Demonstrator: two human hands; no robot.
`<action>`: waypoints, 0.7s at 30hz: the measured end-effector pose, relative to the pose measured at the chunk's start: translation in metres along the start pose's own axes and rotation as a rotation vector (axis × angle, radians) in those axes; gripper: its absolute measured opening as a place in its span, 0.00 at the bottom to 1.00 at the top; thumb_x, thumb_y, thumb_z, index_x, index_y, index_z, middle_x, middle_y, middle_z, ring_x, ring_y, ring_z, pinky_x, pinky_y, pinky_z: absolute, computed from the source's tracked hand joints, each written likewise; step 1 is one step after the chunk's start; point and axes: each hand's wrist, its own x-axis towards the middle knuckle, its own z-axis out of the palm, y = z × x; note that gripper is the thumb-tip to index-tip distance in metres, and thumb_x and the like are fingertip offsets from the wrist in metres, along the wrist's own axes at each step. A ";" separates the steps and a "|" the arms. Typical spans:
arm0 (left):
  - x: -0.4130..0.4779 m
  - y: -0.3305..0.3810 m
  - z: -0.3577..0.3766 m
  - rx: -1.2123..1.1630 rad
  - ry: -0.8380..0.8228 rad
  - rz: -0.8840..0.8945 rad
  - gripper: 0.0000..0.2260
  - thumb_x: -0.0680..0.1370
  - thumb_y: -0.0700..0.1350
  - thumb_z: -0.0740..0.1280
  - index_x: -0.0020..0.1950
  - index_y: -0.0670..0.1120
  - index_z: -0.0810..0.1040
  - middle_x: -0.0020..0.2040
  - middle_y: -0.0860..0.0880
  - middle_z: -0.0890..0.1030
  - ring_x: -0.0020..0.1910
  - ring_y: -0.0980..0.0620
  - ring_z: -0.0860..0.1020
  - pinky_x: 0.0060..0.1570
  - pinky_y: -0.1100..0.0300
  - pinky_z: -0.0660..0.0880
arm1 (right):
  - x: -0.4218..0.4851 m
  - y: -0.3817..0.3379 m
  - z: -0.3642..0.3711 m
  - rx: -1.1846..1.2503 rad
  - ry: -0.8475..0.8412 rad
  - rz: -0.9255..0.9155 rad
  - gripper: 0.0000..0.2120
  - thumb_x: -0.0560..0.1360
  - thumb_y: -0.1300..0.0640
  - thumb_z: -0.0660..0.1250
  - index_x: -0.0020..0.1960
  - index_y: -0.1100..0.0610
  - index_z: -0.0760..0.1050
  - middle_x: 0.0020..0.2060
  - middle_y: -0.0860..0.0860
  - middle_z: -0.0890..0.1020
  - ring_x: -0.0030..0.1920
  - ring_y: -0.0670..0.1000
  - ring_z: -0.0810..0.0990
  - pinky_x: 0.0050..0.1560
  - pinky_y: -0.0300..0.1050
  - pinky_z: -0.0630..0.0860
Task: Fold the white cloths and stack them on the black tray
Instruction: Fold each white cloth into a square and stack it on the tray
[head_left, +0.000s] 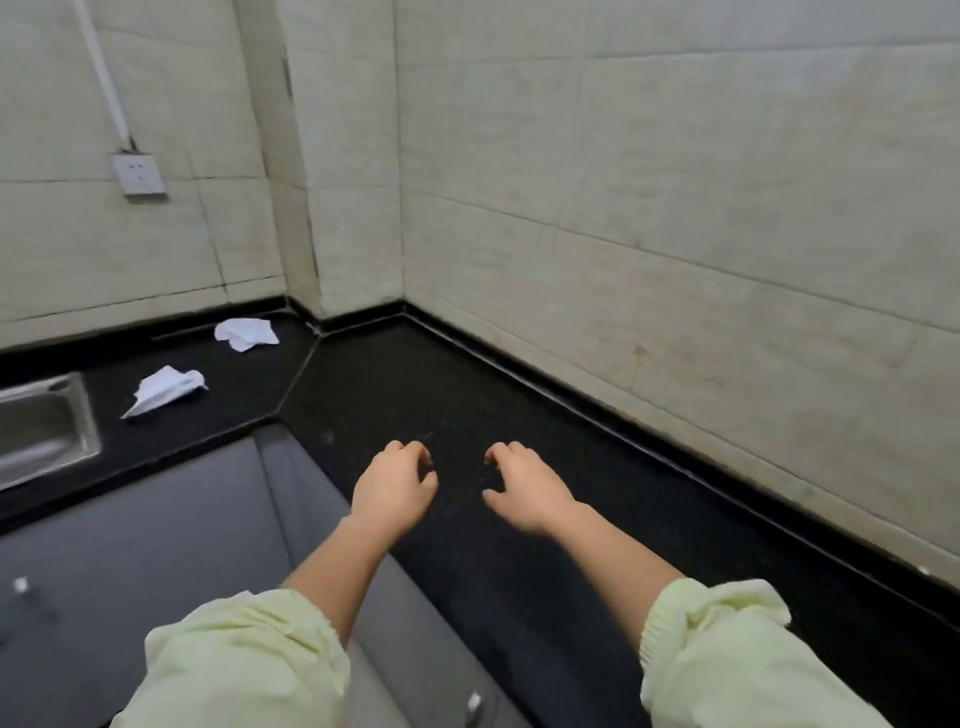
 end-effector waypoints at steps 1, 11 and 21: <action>0.008 -0.018 -0.006 0.007 0.009 -0.027 0.10 0.77 0.48 0.64 0.56 0.48 0.77 0.53 0.48 0.75 0.52 0.47 0.77 0.50 0.54 0.75 | 0.017 -0.014 0.007 -0.004 -0.009 -0.029 0.22 0.77 0.51 0.66 0.68 0.55 0.66 0.63 0.53 0.71 0.63 0.55 0.71 0.61 0.52 0.72; 0.126 -0.162 -0.044 0.064 0.058 -0.155 0.11 0.78 0.49 0.64 0.59 0.48 0.76 0.55 0.48 0.75 0.55 0.47 0.76 0.51 0.53 0.75 | 0.202 -0.111 0.060 -0.045 -0.095 -0.195 0.24 0.77 0.52 0.66 0.70 0.56 0.64 0.64 0.54 0.71 0.64 0.57 0.70 0.61 0.53 0.72; 0.256 -0.286 -0.074 0.105 0.058 -0.247 0.13 0.77 0.49 0.64 0.60 0.48 0.75 0.58 0.48 0.73 0.59 0.47 0.74 0.54 0.52 0.74 | 0.377 -0.194 0.096 -0.055 -0.147 -0.264 0.23 0.77 0.52 0.65 0.69 0.56 0.65 0.63 0.55 0.71 0.65 0.57 0.70 0.61 0.54 0.72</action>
